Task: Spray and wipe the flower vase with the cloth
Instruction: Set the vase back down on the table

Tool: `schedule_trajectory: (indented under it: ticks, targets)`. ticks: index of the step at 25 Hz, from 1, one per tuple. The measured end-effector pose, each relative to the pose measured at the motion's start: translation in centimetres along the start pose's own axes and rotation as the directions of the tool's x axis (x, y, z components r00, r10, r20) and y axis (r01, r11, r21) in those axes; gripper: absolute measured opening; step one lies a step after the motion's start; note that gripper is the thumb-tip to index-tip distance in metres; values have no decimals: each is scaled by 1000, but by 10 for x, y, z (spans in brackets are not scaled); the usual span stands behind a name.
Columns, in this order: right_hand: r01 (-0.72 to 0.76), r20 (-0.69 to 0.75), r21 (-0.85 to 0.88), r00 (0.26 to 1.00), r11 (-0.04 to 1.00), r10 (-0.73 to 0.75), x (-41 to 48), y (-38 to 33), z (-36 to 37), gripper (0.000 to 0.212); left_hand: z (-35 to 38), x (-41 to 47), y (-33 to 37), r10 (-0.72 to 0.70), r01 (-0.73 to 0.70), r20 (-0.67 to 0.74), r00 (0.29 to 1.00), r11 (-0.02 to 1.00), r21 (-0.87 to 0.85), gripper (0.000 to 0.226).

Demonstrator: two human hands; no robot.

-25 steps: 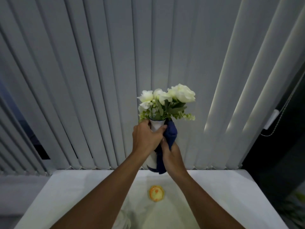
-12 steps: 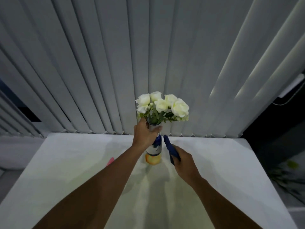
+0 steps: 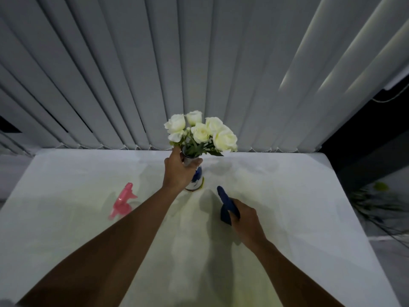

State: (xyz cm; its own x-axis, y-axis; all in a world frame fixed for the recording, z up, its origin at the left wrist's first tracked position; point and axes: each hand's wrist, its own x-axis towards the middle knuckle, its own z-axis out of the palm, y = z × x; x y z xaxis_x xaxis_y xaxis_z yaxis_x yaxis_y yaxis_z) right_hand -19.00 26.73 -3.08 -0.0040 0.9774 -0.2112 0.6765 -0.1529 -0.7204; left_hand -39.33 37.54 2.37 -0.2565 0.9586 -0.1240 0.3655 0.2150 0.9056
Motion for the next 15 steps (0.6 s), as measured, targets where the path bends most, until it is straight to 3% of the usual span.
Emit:
schedule_trajectory:
  ticks: [11,13,15]
  targets:
    - [10,3,3,1000,1000,-10,6,9,22,26,7,-2,-11,17,-15,66,998,1000,-23,60]
    - [5,19,-9,1000,1000,-5,3,9,28,26,2,-3,-10,-12,7,104,995,999,50,61]
    - [-13,30,-16,999,1000,14,-1,11,35,26,-11,-1,-7,-95,24,229,969,956,293,65]
